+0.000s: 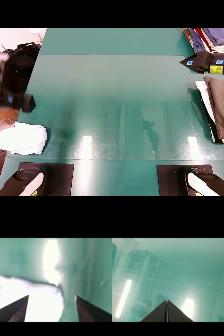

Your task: Fold the shirts.

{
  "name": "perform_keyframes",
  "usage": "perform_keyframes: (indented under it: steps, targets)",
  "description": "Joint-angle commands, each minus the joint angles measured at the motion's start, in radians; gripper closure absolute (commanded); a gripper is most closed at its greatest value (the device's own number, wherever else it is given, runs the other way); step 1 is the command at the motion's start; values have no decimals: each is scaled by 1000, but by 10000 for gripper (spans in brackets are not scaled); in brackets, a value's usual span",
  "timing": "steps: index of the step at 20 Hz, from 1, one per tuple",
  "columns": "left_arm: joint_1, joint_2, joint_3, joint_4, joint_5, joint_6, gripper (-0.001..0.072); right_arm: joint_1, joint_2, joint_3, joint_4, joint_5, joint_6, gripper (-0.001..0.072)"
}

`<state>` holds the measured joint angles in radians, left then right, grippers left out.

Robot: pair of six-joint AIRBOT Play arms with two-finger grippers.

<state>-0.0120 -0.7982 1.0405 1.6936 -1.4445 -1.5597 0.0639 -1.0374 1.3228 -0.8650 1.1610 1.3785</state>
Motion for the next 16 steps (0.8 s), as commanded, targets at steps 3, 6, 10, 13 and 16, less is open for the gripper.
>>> perform_keyframes:
  steps: [3, 6, 10, 13, 16]
  targets:
    - [111, 30, -380, 58, 106, -16, 35, 1, 0, 0, 0, 0, 0, 693]
    - [123, 29, -461, 56, 163, -39, 165, 1, -2, 0, -1, -5, 0, 693]
    - [122, 30, -445, 53, 133, -40, 680, 1, -2, 0, -1, -10, 0, 693]
    - [122, 30, -324, 51, 95, -61, 681, 1, -2, 0, 0, -29, 0, 694]
    - [93, 30, -23, 29, 28, -56, 683, 1, -2, 48, 1, -44, 0, 694]
